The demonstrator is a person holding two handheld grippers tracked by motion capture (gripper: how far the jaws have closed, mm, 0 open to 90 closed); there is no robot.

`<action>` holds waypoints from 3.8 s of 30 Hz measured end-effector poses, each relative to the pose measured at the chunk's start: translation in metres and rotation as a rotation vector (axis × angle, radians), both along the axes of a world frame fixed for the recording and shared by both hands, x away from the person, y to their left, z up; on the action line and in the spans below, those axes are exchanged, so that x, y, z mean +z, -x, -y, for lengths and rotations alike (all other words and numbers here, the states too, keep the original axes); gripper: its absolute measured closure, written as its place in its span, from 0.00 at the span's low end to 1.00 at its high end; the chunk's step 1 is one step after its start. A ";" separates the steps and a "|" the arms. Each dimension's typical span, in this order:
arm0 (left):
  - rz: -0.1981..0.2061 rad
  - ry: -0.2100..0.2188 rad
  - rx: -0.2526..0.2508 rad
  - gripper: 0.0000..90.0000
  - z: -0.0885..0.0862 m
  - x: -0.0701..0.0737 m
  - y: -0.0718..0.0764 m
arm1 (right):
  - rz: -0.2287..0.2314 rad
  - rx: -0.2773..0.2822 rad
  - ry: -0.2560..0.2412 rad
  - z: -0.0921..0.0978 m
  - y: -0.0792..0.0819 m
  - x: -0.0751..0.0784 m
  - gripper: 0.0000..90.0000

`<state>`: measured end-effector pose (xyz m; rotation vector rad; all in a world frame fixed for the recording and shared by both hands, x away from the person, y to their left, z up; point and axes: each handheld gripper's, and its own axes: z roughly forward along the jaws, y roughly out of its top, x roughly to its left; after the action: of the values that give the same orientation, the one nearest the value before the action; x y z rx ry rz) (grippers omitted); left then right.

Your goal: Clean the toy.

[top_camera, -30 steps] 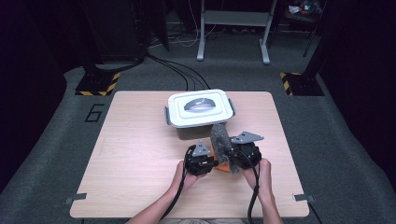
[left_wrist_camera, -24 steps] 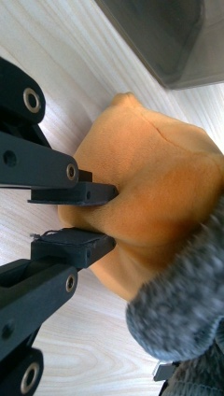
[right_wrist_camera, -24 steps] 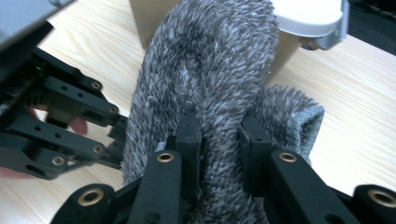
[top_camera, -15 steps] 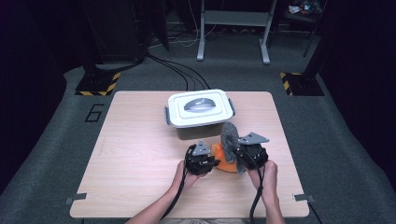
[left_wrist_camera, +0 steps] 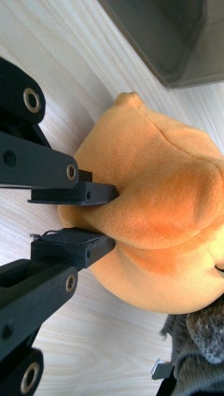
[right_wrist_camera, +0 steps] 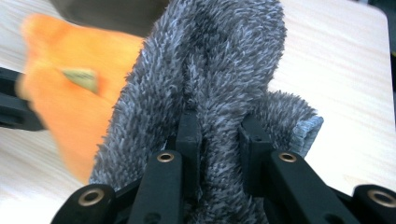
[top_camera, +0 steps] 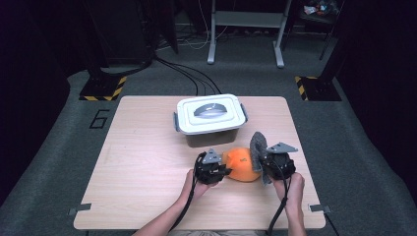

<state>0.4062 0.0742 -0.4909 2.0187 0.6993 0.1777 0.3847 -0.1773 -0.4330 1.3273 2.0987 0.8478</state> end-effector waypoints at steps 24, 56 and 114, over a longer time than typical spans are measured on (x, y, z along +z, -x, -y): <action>-0.002 -0.003 0.004 0.86 -0.002 0.000 -0.001 | -0.118 -0.106 -0.037 0.032 -0.009 -0.042 0.82; 0.059 -0.015 -0.009 0.56 -0.006 -0.005 0.004 | 0.032 0.058 -0.027 -0.016 0.011 0.010 0.81; -0.015 0.016 0.046 0.85 0.005 -0.001 0.009 | 0.071 0.147 0.069 -0.058 0.015 0.019 0.81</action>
<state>0.3972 0.0693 -0.4921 1.9916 0.7555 0.1834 0.3695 -0.1195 -0.4138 1.1020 2.1697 0.8620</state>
